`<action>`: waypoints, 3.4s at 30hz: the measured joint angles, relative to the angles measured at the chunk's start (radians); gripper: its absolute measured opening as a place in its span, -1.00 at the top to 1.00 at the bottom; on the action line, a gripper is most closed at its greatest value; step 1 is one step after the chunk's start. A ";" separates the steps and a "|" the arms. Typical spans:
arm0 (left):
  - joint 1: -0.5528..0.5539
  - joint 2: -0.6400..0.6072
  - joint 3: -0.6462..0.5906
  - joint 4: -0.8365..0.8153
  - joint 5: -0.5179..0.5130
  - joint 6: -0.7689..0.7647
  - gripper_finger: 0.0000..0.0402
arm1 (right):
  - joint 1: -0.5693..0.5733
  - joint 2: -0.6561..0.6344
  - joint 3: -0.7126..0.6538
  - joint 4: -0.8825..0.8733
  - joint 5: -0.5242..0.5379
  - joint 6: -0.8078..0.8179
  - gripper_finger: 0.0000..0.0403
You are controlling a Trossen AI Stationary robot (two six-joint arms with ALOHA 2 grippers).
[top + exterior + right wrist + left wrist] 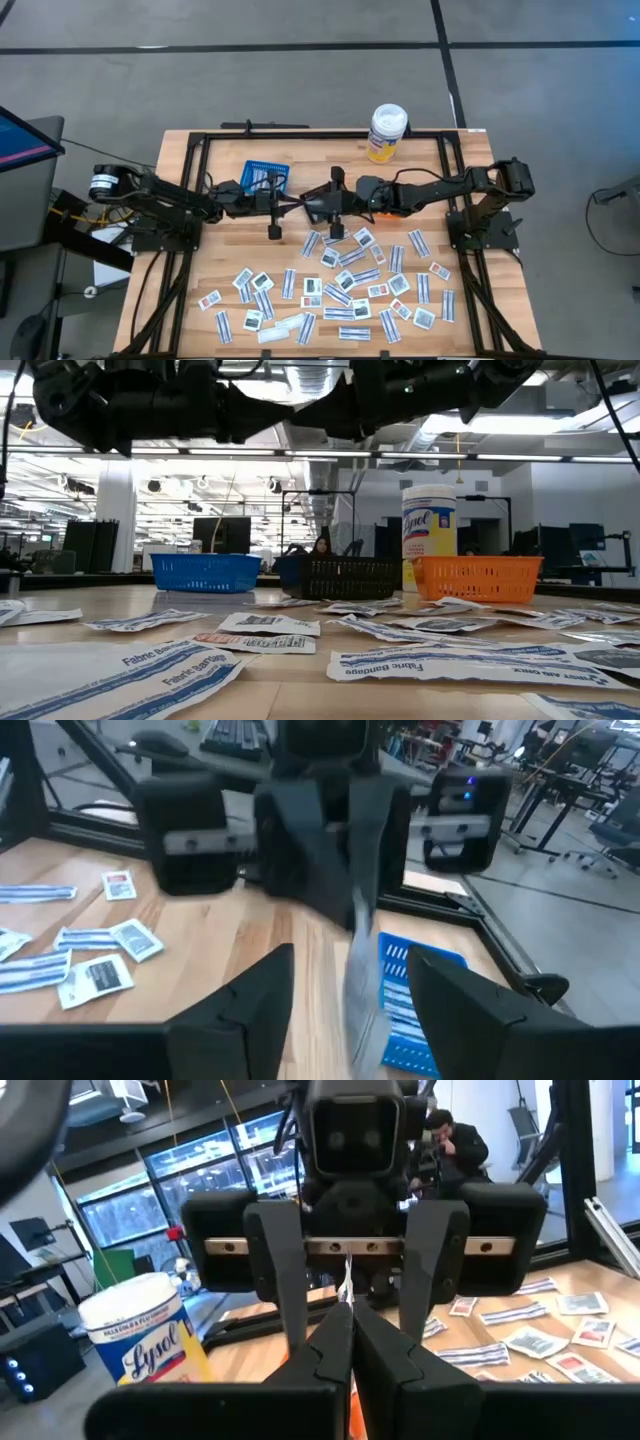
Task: Pick & Place First Aid Supplies
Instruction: Put the towelette pack into the black bin, then put the bandage into the blue container
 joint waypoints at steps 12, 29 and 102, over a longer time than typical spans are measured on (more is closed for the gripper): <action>0.000 0.134 0.019 0.144 -0.030 0.010 0.97 | -0.001 0.034 0.004 -0.015 0.005 -0.003 0.77; 0.000 0.133 0.019 0.120 -0.075 0.011 0.97 | 0.009 0.026 0.005 -0.055 0.037 -0.003 0.80; 0.000 0.133 0.018 0.052 -0.120 0.007 0.80 | -0.006 0.094 0.049 -0.560 0.314 -0.181 0.30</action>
